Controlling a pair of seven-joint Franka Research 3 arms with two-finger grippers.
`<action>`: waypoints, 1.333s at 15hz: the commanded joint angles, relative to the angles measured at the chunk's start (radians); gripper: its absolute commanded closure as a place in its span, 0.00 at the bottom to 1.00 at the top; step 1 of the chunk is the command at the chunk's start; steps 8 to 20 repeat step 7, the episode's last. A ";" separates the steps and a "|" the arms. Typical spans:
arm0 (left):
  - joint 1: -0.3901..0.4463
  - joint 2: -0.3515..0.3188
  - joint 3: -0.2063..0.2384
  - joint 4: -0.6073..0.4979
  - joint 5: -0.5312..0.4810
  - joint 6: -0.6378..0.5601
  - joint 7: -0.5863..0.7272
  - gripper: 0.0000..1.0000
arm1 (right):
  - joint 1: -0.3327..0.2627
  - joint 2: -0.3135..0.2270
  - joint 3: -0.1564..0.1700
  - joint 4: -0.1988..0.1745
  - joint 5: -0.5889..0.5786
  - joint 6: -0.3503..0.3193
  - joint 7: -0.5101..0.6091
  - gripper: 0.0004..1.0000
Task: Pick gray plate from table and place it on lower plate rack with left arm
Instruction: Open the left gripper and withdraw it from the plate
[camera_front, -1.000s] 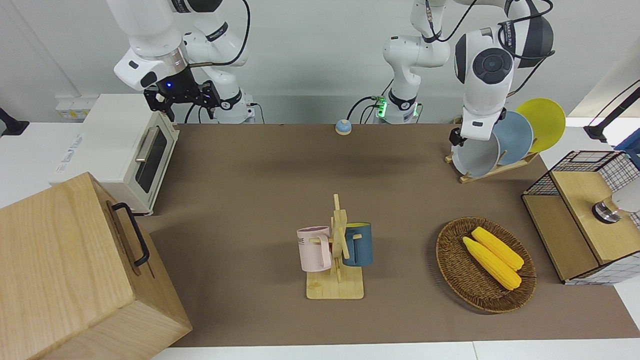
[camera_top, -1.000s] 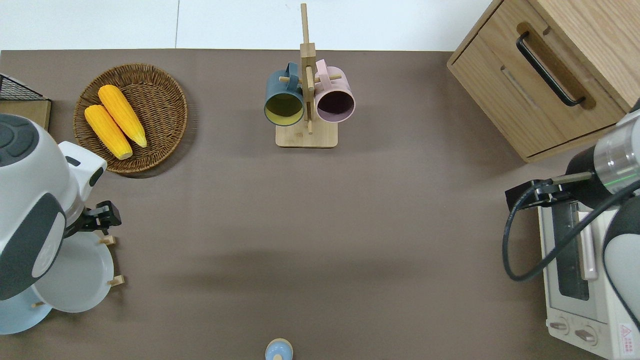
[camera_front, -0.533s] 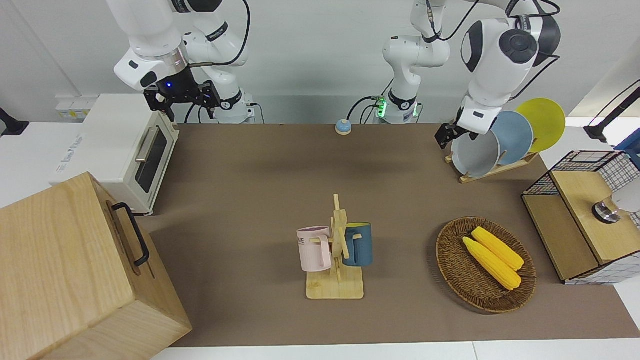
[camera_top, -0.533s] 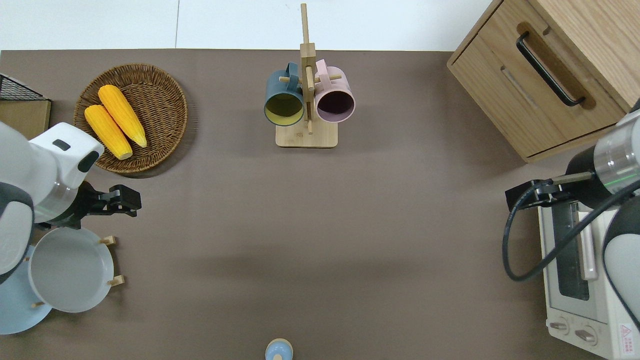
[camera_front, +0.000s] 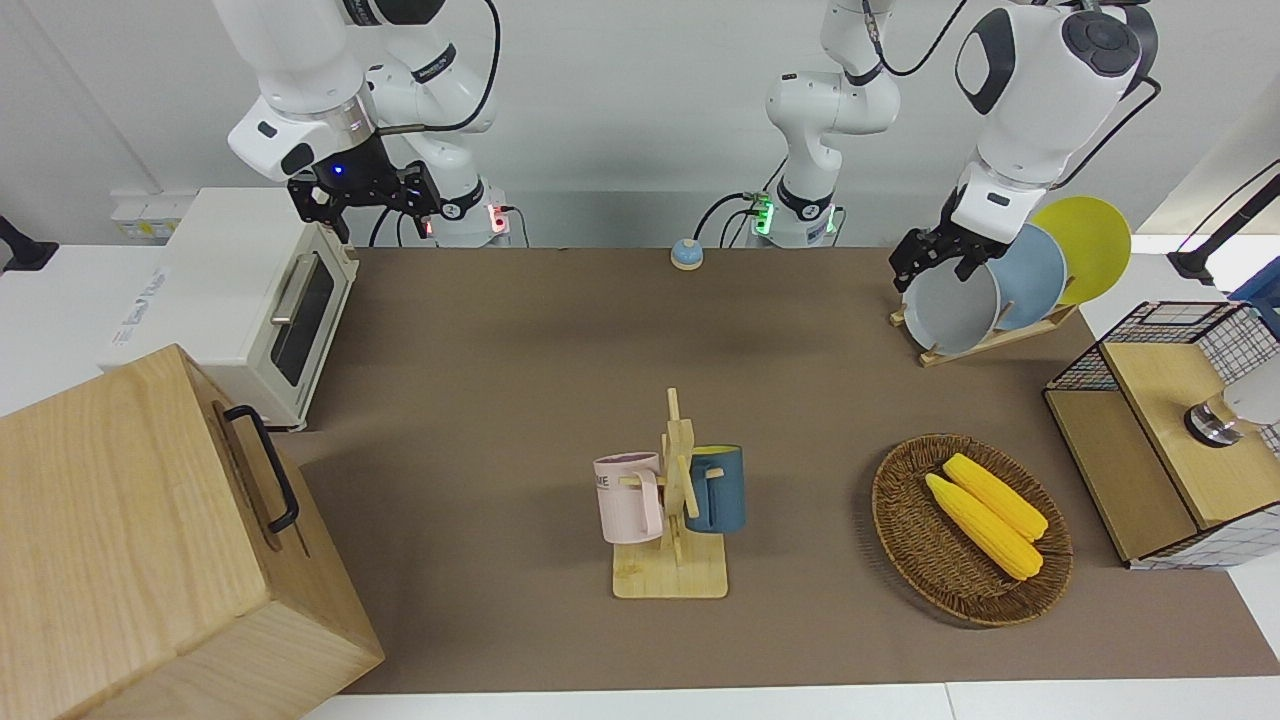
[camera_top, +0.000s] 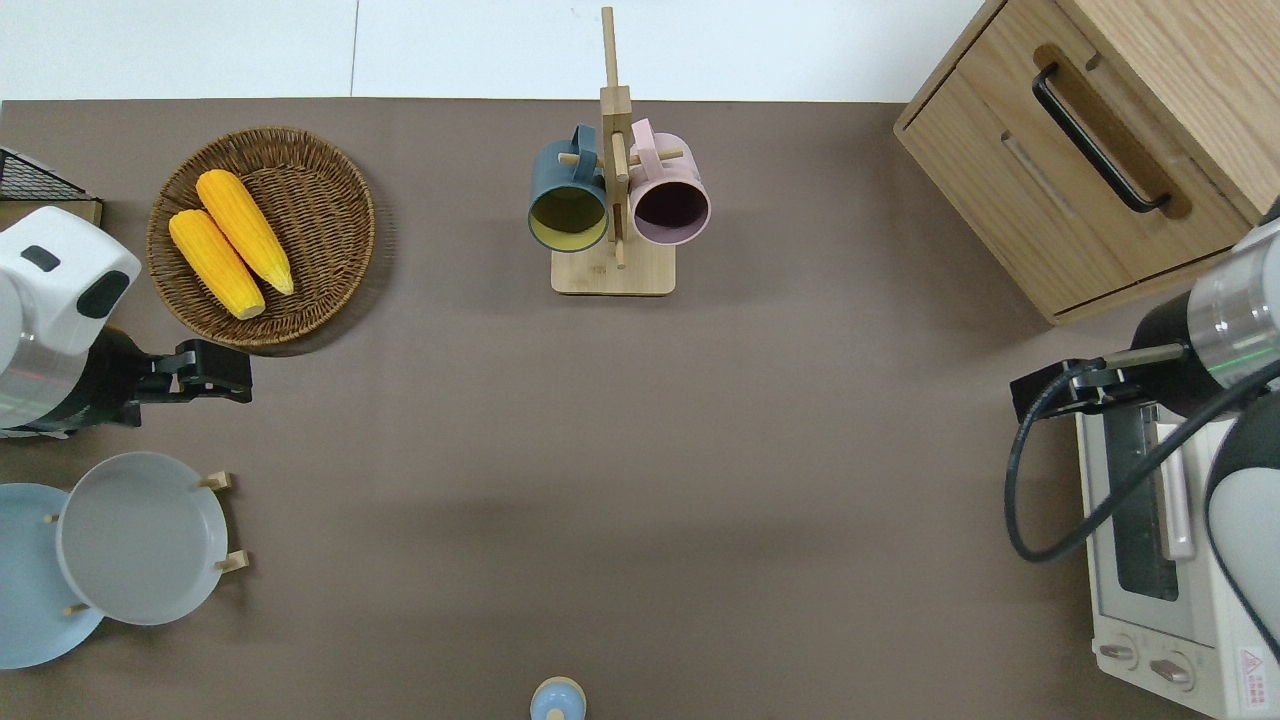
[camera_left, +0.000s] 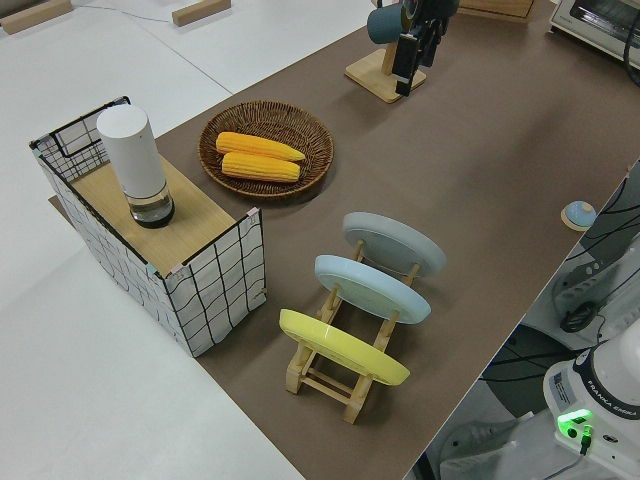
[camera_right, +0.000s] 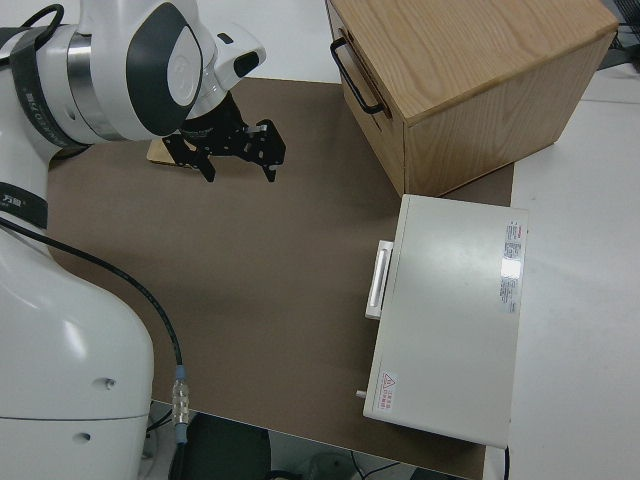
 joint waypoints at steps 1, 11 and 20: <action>0.010 0.009 -0.014 0.019 -0.011 0.046 0.017 0.00 | -0.023 -0.002 0.021 0.006 -0.005 -0.011 0.012 0.02; 0.007 0.015 -0.014 0.026 -0.012 0.055 0.048 0.00 | -0.023 -0.002 0.021 0.007 -0.006 -0.011 0.012 0.02; 0.007 0.015 -0.014 0.026 -0.012 0.055 0.048 0.00 | -0.023 -0.002 0.021 0.007 -0.006 -0.011 0.012 0.02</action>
